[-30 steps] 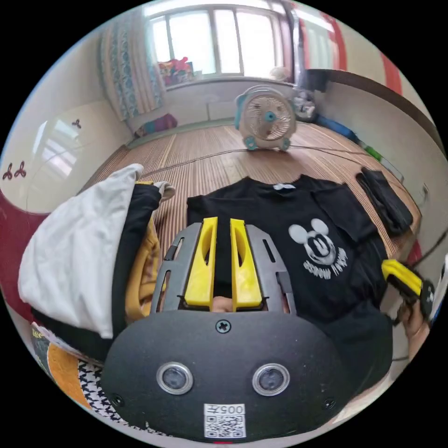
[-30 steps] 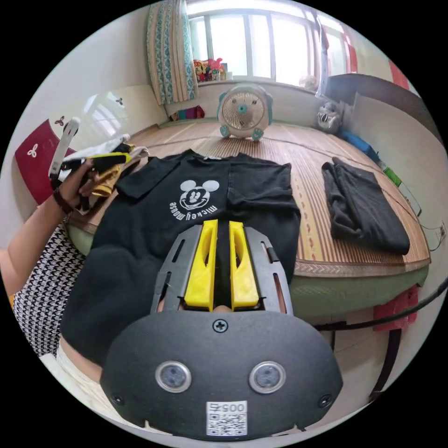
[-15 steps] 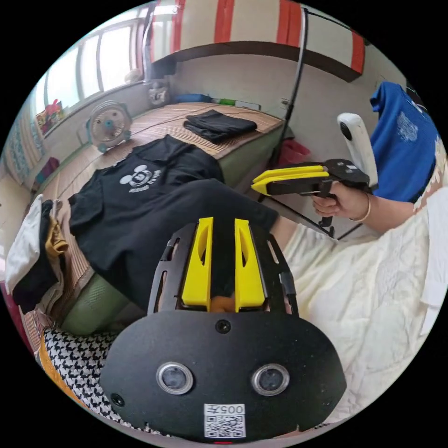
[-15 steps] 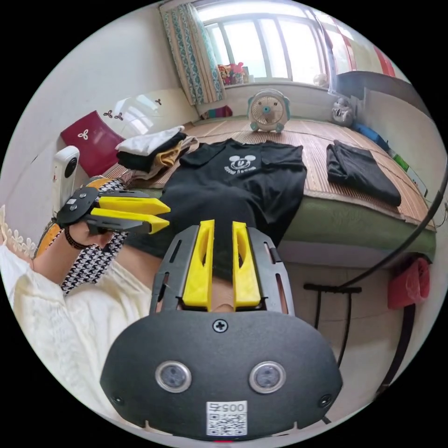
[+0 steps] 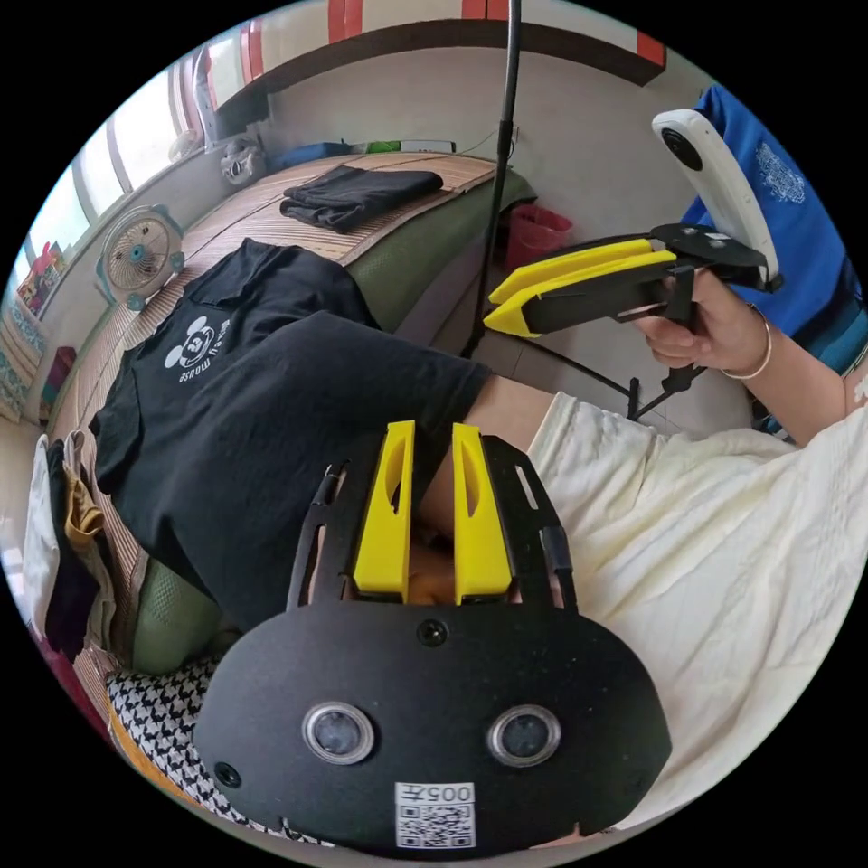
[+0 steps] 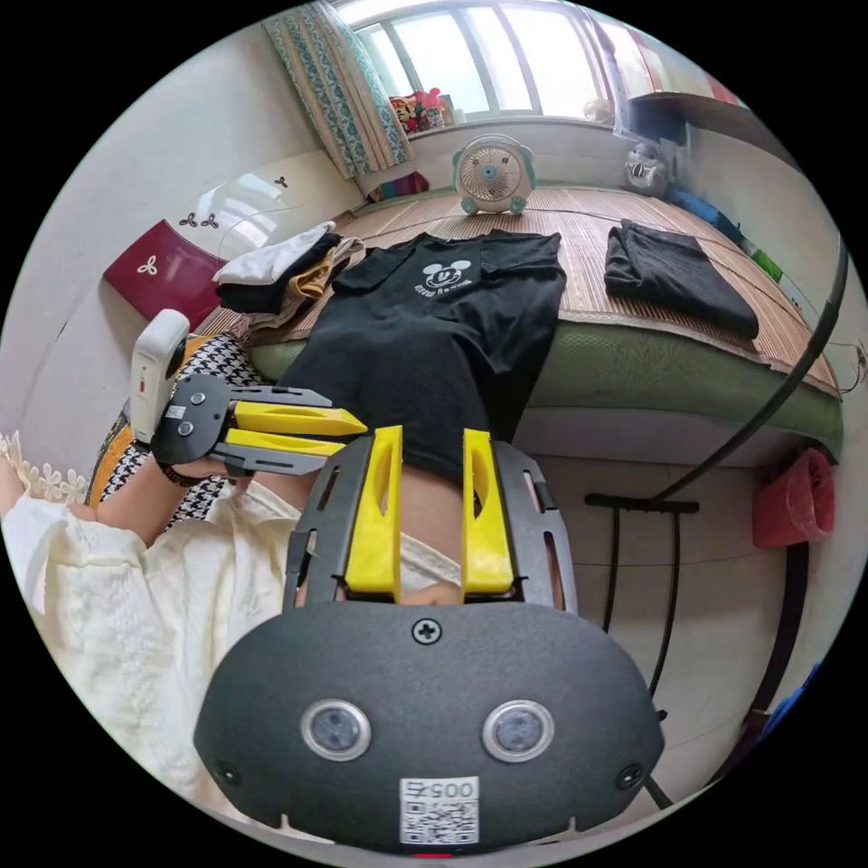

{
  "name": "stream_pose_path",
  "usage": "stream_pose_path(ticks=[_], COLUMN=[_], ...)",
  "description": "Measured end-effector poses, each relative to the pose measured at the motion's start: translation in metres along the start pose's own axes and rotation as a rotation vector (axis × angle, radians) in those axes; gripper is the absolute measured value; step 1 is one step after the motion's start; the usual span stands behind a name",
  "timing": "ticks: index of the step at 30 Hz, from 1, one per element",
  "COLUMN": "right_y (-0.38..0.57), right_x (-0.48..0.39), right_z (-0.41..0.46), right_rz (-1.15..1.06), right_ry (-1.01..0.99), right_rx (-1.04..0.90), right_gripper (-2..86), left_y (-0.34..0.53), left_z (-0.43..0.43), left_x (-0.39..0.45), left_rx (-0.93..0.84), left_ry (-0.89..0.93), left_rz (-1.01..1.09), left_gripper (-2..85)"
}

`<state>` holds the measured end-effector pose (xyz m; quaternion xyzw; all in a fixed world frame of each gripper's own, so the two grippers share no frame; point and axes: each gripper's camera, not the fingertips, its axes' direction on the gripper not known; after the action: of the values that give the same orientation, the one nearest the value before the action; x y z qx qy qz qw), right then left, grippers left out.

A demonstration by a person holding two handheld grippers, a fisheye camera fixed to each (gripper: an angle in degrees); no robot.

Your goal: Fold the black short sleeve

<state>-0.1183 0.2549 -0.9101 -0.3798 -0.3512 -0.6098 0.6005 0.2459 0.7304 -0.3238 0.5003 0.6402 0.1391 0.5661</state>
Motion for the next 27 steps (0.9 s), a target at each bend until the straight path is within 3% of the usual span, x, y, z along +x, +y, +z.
stream_pose_path(ticks=[8,13,27], right_y=[-0.022,-0.030,-0.068], right_x=[-0.026,-0.051,-0.054], right_z=[-0.007,0.004,0.046], right_rz=[-0.132,-0.213,-0.104], right_ry=[-0.014,0.002,0.232], right_rx=[0.021,0.048,0.030], right_gripper=[10.6,11.7,7.9], left_y=[0.014,0.031,0.059], left_z=[-0.039,-0.089,-0.168], left_x=[-0.027,-0.043,-0.080], left_rx=[0.074,0.232,0.386], left_ry=[0.099,0.116,0.127], left_rz=[-0.117,-0.181,-0.264], left_gripper=[3.3,2.7,2.5])
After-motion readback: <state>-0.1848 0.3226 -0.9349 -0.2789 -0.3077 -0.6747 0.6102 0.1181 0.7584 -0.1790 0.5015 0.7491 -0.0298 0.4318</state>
